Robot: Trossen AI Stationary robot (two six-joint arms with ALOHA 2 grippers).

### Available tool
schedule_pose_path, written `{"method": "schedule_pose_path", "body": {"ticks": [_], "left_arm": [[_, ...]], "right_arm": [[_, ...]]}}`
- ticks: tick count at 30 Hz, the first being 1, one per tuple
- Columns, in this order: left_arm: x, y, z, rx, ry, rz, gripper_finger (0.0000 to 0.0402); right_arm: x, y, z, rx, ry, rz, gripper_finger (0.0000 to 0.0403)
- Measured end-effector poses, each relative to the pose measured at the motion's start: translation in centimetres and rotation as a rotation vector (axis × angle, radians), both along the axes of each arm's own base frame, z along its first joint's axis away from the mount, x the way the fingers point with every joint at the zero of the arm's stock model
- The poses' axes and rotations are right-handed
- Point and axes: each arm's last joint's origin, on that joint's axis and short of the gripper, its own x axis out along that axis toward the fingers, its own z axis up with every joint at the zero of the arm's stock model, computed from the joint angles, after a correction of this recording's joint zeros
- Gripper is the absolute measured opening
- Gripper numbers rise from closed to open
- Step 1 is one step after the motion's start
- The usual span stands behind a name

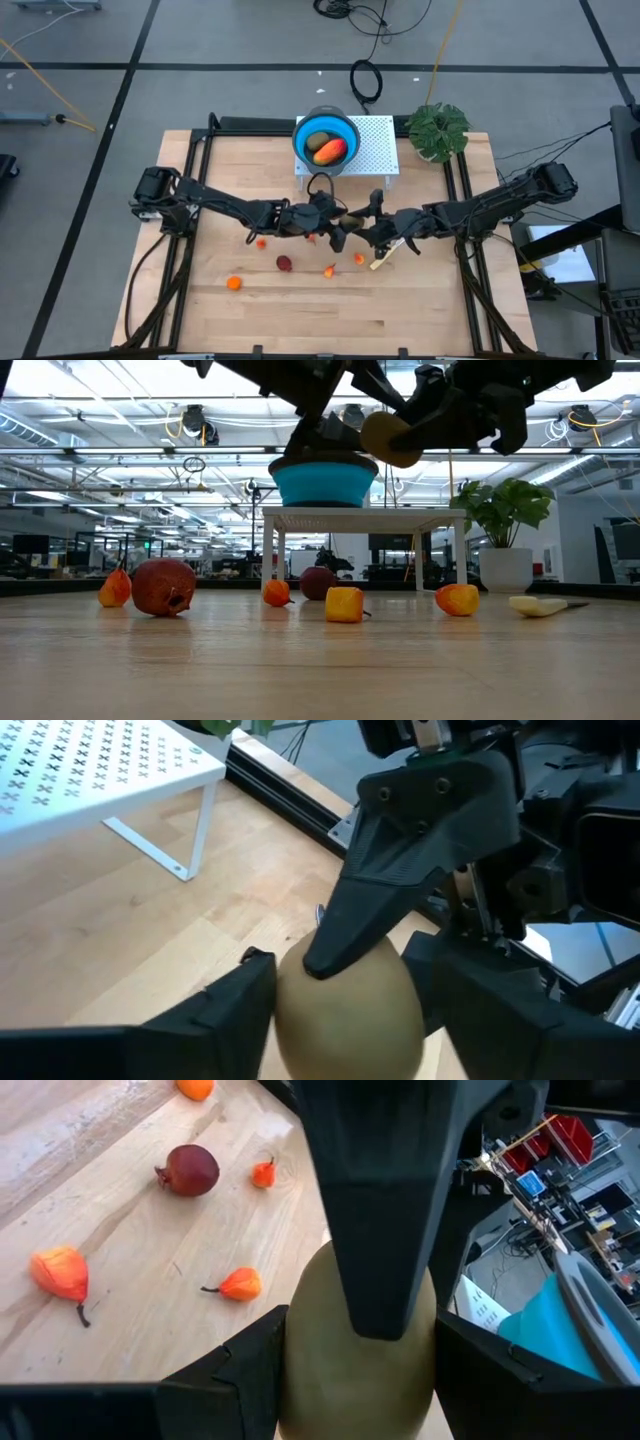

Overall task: Pick & Place Fruit
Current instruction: Put the kiwi into the blue strainer bowl on the shelf

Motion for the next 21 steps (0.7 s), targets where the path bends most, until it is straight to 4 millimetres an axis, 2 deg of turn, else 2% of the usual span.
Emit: {"method": "schedule_pose_path", "body": {"ticks": [8,21], "left_arm": [[-0.01,0.17,-0.09,-0.014,0.010,-0.015,0.0175],[-0.01,-0.07,-0.06,-0.029,0.011,-0.059,0.0181]], "right_arm": [[0.00,0.01,0.00,0.048,-0.008,-0.016,0.0205],[0.00,0.03,-0.02,0.168,-0.028,-0.055,0.0260]]}}
